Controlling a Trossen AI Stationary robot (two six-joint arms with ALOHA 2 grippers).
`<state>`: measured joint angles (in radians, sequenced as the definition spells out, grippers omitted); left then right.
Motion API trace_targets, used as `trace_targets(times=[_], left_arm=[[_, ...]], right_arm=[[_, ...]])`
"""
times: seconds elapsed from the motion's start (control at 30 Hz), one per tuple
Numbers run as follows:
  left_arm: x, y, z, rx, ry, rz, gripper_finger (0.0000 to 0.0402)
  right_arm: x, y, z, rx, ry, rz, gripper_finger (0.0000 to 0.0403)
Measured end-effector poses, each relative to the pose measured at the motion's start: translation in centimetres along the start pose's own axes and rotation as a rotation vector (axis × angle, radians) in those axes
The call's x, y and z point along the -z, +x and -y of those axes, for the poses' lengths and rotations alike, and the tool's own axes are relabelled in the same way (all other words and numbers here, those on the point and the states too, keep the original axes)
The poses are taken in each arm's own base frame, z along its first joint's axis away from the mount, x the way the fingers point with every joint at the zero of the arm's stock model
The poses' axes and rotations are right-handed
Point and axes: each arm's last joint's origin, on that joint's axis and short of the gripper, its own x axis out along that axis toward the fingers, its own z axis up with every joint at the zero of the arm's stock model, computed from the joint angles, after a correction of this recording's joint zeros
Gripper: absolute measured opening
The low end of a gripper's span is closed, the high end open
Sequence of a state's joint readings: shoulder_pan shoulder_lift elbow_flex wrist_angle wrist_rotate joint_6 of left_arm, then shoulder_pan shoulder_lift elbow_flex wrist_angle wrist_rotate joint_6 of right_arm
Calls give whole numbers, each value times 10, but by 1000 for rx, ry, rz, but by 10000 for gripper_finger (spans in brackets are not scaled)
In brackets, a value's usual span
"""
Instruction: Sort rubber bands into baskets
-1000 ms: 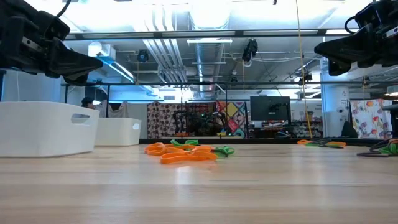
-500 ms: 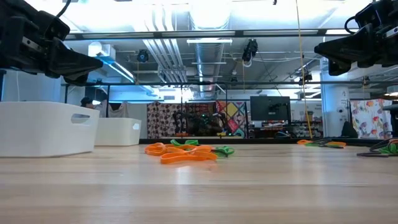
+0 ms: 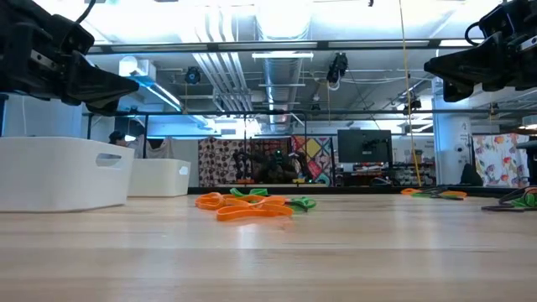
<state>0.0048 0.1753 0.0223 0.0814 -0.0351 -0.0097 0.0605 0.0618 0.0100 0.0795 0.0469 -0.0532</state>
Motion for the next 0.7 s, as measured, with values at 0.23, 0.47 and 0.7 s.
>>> trace_targets(times=[0.23, 0.47, 0.7], left_arm=[[-20, -2, -2, -42, -241, 216, 2], [-51, -16, -12, -200, -837, 689, 2], [-60, -6, -12, -239, -750, 643, 2]], right_arm=[[0, 0, 0, 0, 0, 0, 34], [0, 0, 0, 0, 0, 0, 34], [0, 0, 0, 0, 0, -1, 34]])
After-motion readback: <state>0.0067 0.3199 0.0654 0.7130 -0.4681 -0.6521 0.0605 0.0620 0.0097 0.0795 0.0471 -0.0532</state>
